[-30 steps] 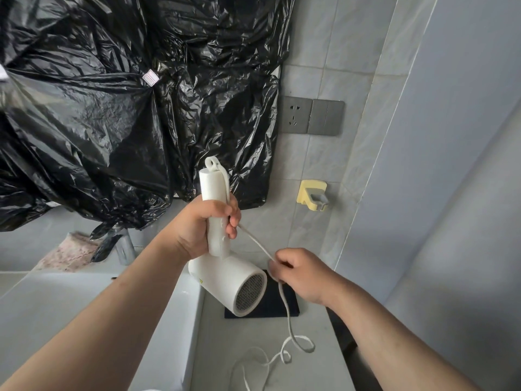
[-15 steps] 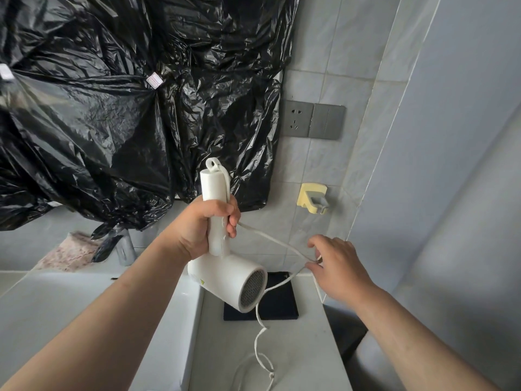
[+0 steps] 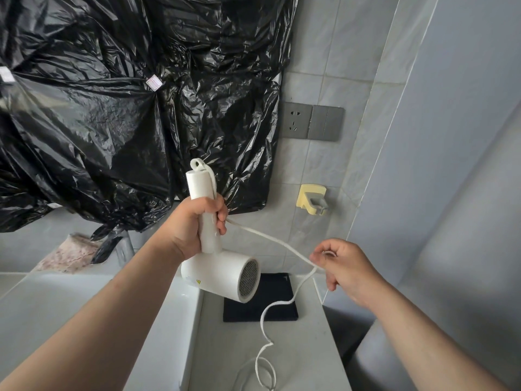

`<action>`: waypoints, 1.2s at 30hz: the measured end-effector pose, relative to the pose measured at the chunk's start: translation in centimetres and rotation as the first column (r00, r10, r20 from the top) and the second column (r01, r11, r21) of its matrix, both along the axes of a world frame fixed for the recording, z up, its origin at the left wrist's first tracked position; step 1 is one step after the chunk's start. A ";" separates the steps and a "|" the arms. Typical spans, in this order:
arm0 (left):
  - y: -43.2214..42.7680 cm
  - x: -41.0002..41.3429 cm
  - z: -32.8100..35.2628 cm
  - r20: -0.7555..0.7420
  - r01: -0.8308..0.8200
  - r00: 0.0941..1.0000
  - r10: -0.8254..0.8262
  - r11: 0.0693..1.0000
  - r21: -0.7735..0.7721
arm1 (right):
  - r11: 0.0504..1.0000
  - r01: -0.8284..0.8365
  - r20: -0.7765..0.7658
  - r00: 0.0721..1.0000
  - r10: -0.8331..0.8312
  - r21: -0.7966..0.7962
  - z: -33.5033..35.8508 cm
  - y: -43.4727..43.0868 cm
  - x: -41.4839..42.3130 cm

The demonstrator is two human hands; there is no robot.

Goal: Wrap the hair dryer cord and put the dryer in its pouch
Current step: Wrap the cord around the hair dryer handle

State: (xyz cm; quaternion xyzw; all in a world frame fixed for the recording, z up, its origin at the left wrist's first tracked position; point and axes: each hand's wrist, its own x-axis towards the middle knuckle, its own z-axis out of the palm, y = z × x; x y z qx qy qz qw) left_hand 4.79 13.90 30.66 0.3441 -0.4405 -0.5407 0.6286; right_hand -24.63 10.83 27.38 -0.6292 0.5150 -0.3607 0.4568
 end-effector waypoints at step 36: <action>6.1 -15.7 4.1 -0.078 -0.249 0.967 0.241 0.962 -0.111 | 0.889 -0.431 0.256 0.851 0.458 -0.158 -1.3 7.2 -4.3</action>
